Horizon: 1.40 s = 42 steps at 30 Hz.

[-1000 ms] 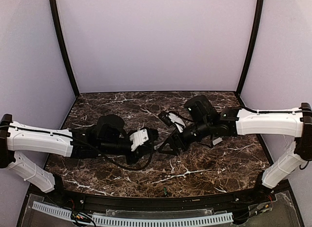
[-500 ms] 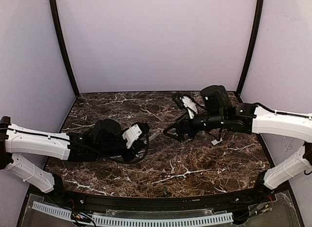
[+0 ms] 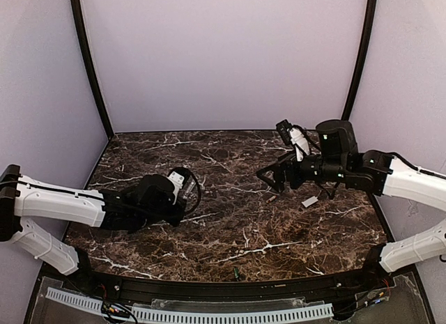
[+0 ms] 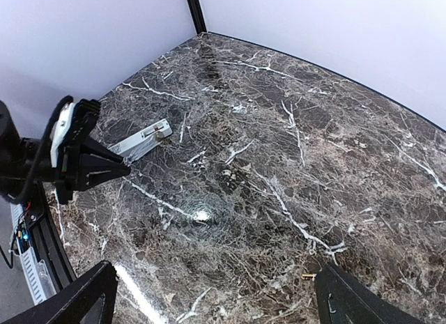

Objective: Unload the batteries from the remote control

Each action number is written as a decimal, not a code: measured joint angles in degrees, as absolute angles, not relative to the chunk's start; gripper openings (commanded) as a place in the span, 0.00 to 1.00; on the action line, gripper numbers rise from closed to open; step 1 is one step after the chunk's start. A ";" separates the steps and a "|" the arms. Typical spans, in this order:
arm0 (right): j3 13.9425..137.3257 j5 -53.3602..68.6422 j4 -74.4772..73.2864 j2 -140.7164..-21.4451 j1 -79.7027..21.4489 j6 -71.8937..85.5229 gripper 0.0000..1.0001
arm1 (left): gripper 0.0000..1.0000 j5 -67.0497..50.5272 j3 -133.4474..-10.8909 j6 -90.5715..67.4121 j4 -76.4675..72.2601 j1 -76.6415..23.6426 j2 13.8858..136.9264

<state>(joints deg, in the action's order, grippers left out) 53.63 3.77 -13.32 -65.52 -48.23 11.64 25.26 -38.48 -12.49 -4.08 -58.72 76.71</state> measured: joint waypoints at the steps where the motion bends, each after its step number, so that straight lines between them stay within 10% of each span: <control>1: 53.30 3.57 -13.47 -64.90 -48.23 11.64 0.99 | 0.00 25.34 -38.44 -13.47 -3.46 -57.71 76.97; 30: 51.29 2.94 -15.11 -62.24 -48.21 13.61 0.98 | 0.05 23.75 -38.37 -35.90 8.40 -46.41 88.68; 42: 50.19 2.39 -15.57 -61.28 -48.21 14.00 0.98 | 0.42 26.79 -39.51 -42.50 12.32 -46.24 88.97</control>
